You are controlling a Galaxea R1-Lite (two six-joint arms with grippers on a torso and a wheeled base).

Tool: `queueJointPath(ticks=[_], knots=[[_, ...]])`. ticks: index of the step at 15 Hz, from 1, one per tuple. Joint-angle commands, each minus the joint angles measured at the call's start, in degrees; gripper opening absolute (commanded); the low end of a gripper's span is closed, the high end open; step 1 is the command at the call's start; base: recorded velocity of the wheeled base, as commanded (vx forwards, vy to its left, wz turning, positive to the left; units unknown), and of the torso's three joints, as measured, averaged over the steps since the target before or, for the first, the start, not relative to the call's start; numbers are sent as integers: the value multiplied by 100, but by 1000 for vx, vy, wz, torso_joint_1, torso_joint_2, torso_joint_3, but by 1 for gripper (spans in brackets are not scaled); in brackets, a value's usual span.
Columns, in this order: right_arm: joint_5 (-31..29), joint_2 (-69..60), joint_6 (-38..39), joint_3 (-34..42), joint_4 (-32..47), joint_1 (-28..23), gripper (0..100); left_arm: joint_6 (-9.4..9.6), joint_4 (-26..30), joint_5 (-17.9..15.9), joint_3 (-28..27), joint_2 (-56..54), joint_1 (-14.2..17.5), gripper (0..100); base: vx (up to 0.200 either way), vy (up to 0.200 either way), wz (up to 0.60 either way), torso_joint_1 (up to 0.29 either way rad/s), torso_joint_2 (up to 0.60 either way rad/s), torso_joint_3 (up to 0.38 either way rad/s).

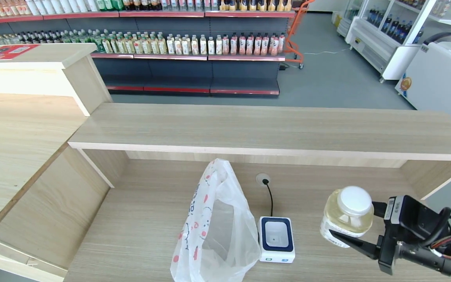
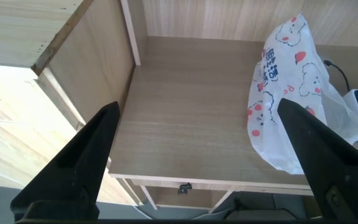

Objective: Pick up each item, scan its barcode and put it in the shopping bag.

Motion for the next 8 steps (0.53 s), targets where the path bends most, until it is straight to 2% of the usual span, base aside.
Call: queueJointPath(ticks=[1,5,8], knots=[[-14,315,-9,227,-4,-66,0,-4,5,-4,1,-2,5,100,0,0,0,0,0,0],[3,1036,-141,192,-66,-84,0,4,5,-4,1,-2,5,100,0,0,0,0,0,0],[812,2240,-1037,78,-883,-216,0,-4,5,-4,1,-2,5,100,0,0,0,0,0,0]])
